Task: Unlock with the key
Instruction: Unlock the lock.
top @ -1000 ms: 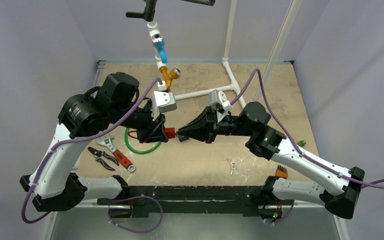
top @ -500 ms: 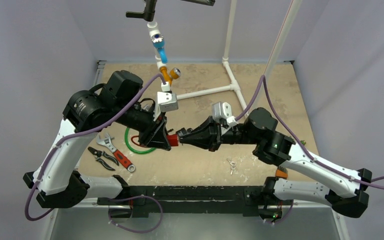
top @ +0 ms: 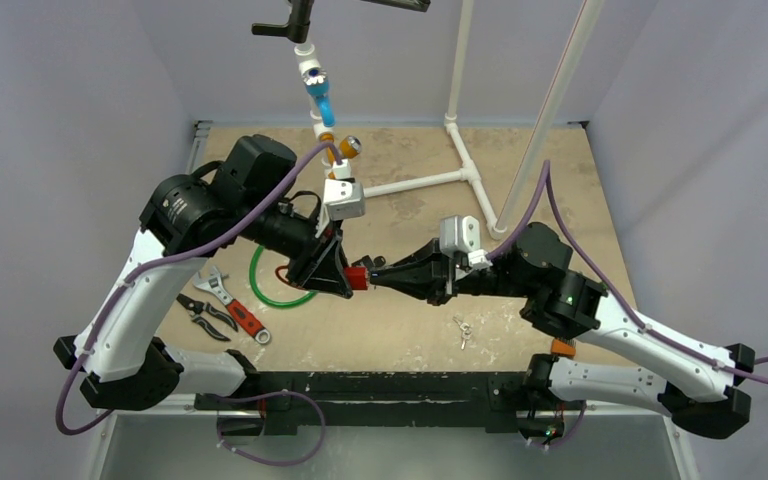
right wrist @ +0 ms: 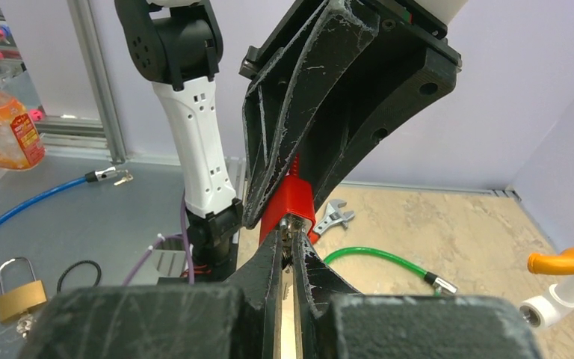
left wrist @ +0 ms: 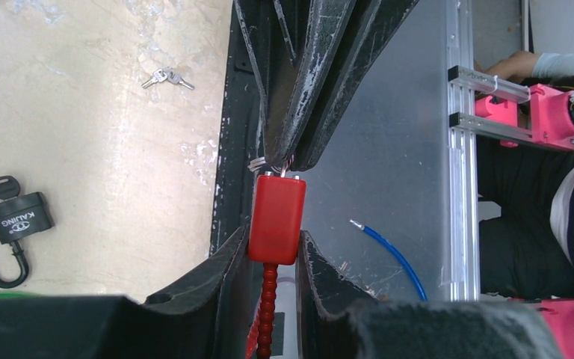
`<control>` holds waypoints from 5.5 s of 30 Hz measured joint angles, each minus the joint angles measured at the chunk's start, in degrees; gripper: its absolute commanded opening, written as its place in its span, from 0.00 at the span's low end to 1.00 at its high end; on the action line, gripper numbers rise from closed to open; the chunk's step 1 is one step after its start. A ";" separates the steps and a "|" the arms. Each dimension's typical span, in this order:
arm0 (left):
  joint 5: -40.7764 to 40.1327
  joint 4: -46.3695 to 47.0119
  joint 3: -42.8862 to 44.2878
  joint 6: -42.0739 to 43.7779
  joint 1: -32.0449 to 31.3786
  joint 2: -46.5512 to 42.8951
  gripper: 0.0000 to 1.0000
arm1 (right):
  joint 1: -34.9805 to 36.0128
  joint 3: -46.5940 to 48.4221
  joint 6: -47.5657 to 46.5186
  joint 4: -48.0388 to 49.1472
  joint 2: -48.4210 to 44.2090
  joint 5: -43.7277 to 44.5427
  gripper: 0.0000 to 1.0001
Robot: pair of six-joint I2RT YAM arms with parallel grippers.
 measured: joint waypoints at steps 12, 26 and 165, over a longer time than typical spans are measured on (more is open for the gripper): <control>-3.28 -1.53 2.16 3.78 -1.40 0.15 0.00 | 0.31 0.85 3.69 1.27 1.42 0.28 0.00; -8.72 5.22 -4.98 25.31 -5.62 -8.07 0.00 | 1.75 2.03 8.79 -0.50 1.57 -2.73 0.44; -11.80 38.29 -24.92 9.44 -7.58 -19.41 0.00 | 1.86 10.40 -0.57 -10.21 -0.24 8.13 0.04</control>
